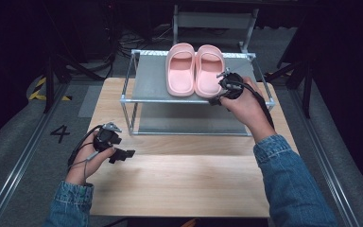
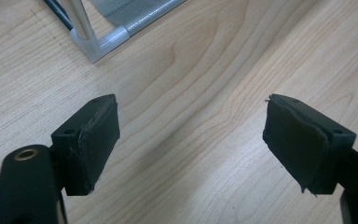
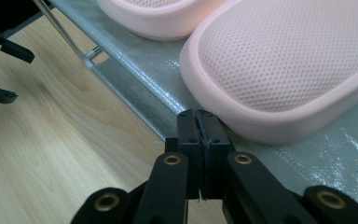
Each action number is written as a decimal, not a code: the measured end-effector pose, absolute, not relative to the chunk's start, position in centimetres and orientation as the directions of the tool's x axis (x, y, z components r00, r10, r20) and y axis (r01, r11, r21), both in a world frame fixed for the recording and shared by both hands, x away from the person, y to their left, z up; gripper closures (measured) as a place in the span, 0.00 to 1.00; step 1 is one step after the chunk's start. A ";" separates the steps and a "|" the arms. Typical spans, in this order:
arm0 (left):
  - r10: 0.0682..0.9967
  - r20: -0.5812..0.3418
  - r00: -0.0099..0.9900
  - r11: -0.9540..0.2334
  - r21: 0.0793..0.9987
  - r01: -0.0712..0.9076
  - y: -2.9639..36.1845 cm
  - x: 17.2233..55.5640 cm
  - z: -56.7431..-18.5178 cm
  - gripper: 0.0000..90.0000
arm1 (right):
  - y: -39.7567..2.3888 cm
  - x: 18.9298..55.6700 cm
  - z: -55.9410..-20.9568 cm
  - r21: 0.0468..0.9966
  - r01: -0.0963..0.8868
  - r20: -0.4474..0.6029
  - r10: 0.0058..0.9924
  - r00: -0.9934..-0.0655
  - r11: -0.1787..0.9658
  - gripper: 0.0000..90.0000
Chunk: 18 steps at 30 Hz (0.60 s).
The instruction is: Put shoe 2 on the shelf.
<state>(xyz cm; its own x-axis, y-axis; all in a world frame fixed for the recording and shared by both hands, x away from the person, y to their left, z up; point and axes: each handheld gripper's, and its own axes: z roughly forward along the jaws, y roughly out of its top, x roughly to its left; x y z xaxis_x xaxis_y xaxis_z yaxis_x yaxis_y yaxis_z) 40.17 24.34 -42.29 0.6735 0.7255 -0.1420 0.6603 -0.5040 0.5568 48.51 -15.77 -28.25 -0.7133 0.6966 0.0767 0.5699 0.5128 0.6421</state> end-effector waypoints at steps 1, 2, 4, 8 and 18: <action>0.722 -0.135 0.679 -0.510 0.559 0.654 24.3 40.3 -42.3 0.21 | -15.8 48.5 -28.3 0.646 0.569 0.084 0.694 -0.715 0.509 0.96; 0.721 -0.139 0.679 -0.509 0.558 0.656 24.2 40.3 -42.3 0.21 | -15.8 48.3 -28.3 0.650 0.569 0.084 0.696 -0.713 0.505 0.94; 0.721 -0.138 0.679 -0.511 0.556 0.656 24.1 40.4 -42.3 0.21 | -15.9 48.1 -28.2 0.655 0.567 0.080 0.700 -0.710 0.500 0.90; 0.718 -0.136 0.683 -0.515 0.557 0.652 24.0 40.5 -42.2 0.21 | -16.3 47.4 -27.7 0.680 0.557 0.091 0.699 -0.709 0.477 0.85; 0.715 -0.136 0.685 -0.520 0.551 0.652 24.1 40.4 -42.2 0.21 | -17.5 45.7 -26.4 0.712 0.532 0.087 0.694 -0.714 0.458 0.80</action>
